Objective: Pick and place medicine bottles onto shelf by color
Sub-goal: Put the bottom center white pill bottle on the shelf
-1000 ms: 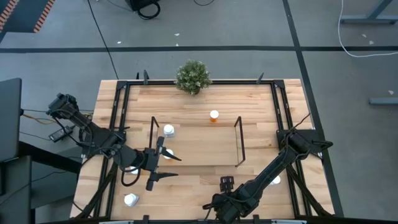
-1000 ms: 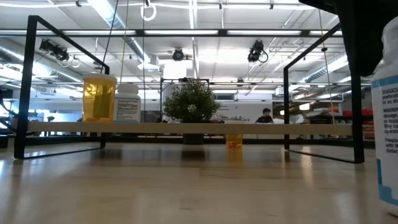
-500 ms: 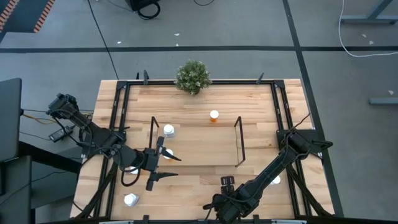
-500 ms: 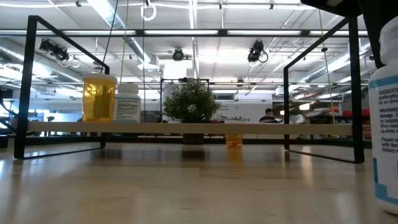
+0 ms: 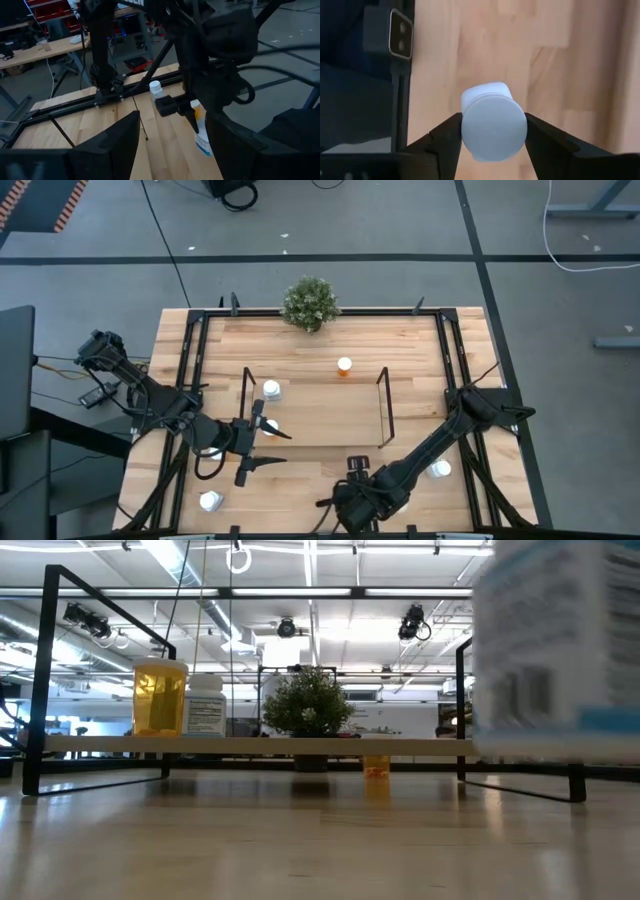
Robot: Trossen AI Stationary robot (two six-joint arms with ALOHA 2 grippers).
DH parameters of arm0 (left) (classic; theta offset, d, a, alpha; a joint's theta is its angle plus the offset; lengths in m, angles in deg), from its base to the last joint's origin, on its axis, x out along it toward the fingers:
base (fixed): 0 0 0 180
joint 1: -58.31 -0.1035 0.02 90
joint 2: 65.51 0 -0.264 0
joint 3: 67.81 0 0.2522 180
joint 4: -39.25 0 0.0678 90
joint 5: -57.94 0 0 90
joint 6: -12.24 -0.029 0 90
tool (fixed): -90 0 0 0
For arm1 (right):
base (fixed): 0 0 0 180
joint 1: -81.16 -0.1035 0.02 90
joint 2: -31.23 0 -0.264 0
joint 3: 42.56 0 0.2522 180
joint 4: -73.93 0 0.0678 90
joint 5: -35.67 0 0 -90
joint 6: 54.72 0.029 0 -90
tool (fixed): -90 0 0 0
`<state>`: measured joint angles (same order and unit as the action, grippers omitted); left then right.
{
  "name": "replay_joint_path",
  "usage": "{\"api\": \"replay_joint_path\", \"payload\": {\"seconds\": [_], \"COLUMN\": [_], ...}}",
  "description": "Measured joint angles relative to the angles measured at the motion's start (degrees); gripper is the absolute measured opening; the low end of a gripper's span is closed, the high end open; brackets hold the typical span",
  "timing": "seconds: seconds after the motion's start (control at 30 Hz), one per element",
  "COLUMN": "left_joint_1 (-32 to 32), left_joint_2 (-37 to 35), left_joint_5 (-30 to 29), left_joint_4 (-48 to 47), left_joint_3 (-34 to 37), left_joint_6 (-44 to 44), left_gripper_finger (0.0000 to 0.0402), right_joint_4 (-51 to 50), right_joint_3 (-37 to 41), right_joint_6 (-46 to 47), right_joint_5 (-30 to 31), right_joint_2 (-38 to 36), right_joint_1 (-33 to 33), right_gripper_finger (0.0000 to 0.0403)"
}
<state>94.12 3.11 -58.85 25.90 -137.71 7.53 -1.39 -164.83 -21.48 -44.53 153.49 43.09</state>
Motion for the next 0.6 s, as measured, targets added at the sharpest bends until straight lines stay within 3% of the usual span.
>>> {"api": "replay_joint_path", "payload": {"seconds": [0.2, 0.6], "left_joint_1": [1.5, 7.6], "left_joint_2": [-0.1, -4.9], "left_joint_5": [0.0, -0.6], "left_joint_4": [-1.1, -1.6], "left_joint_3": [0.0, 0.0], "left_joint_6": [1.3, -2.0], "left_gripper_finger": [0.023, 0.0214], "right_joint_4": [-6.5, -5.4], "right_joint_3": [-6.4, -7.9], "right_joint_6": [-6.8, -20.8], "right_joint_5": [4.6, 1.9], "right_joint_2": [0.0, 0.0], "right_joint_1": [5.1, 22.9], "right_gripper_finger": [0.0199, 0.0203]}}
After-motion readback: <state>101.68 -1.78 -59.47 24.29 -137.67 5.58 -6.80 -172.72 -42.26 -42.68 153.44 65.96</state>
